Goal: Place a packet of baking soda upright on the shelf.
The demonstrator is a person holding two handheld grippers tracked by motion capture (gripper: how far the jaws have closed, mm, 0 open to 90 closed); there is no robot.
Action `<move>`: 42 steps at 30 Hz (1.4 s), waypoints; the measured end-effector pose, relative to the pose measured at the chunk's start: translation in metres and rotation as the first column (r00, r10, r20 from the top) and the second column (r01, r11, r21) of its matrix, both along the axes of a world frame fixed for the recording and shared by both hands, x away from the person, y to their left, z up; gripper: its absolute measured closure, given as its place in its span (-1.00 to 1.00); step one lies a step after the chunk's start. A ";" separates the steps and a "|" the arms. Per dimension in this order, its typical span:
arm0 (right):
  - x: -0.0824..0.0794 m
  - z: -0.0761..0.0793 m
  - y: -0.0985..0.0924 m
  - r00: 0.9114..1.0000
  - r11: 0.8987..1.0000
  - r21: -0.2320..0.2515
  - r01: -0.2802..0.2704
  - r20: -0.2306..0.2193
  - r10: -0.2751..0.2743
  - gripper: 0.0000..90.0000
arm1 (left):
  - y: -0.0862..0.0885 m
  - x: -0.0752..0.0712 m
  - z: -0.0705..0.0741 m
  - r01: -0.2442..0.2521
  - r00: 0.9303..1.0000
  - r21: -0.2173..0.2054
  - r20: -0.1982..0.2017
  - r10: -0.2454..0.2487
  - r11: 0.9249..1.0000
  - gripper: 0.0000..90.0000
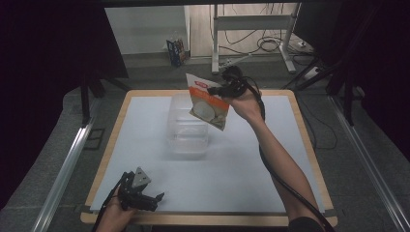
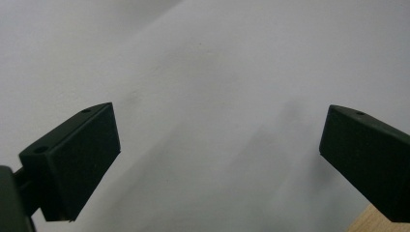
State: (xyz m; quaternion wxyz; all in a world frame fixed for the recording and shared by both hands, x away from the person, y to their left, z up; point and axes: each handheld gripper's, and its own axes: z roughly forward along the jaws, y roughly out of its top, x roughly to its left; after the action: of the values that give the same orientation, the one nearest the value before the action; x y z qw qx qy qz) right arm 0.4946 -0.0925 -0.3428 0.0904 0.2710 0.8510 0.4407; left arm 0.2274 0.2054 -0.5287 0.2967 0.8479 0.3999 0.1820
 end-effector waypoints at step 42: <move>0.031 -0.056 0.073 0.996 0.997 -0.046 -0.067 -0.060 0.064 0.97 | 0.000 -0.002 0.000 0.008 1.000 -0.005 0.010 -0.008 1.000 -0.98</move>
State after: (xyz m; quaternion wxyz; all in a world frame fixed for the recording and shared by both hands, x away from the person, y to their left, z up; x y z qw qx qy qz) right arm 0.5254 -0.0199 -0.3989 0.0574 0.2536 0.8719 0.4150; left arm 0.2258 0.2051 -0.5285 0.3015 0.8479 0.3955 0.1841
